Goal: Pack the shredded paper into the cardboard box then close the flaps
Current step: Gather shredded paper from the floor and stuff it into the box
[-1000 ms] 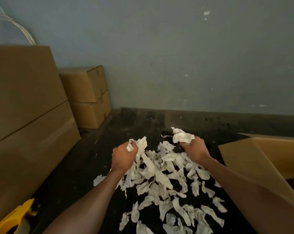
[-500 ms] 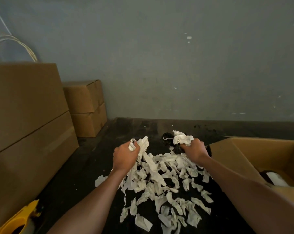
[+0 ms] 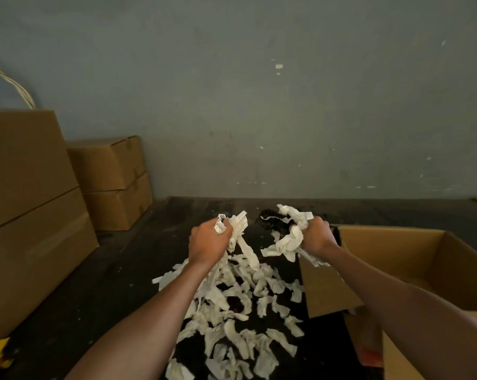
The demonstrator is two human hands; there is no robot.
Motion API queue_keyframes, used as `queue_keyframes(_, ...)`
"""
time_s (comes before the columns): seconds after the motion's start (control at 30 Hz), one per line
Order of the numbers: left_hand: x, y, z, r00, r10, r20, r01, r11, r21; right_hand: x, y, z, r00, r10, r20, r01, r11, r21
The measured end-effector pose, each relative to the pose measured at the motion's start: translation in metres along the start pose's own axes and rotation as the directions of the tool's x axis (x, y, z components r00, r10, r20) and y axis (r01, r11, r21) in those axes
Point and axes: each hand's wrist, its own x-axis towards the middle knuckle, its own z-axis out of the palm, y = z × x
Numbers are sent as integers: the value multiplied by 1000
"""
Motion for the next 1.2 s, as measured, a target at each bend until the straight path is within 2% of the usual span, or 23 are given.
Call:
queue_keyframes(0.2, -10, 89, 107, 1000, 4, 26, -3, 999, -37, 23, 89, -73, 995, 68, -66, -56, 983, 173)
queue_keyframes(0.37, -23, 171, 195, 1000, 5, 27, -3, 998, -62, 47, 181, -139, 992, 118, -40, -108, 976, 189)
queue_keyframes(0.47, -34, 209, 247, 996, 7, 92, 2, 995, -97, 58, 235, -162, 984, 175, -14, -171, 973, 153)
queue_keyframes(0.6, -54, 236, 308, 986, -38, 162, 62, 988, -144, 65, 298, -176, 942, 317, 109, -334, 911, 241)
queue_keyframes(0.7, -66, 241, 340, 970, -119, 213, 147, 981, -123, 65, 329, -177, 916, 317, 245, -384, 870, 309)
queue_keyframes(0.83, -72, 241, 355, 898, -265, 352, 313, 946, -84, 67, 346, -179, 887, 292, 358, -434, 795, 424)
queue_keyframes(0.97, -74, 238, 355, 769, -312, 558, 455, 880, -136, 76, 347, -184, 891, 260, 373, -394, 852, 345)
queue_keyframes(1.07, -70, 234, 355, 694, -296, 656, 425, 904, -43, 83, 346, -188, 912, 216, 348, -319, 908, 271)
queue_keyframes(1.2, -68, 224, 356, 659, -274, 701, 346, 937, 41, 84, 345, -188, 948, 177, 265, -199, 978, 59)
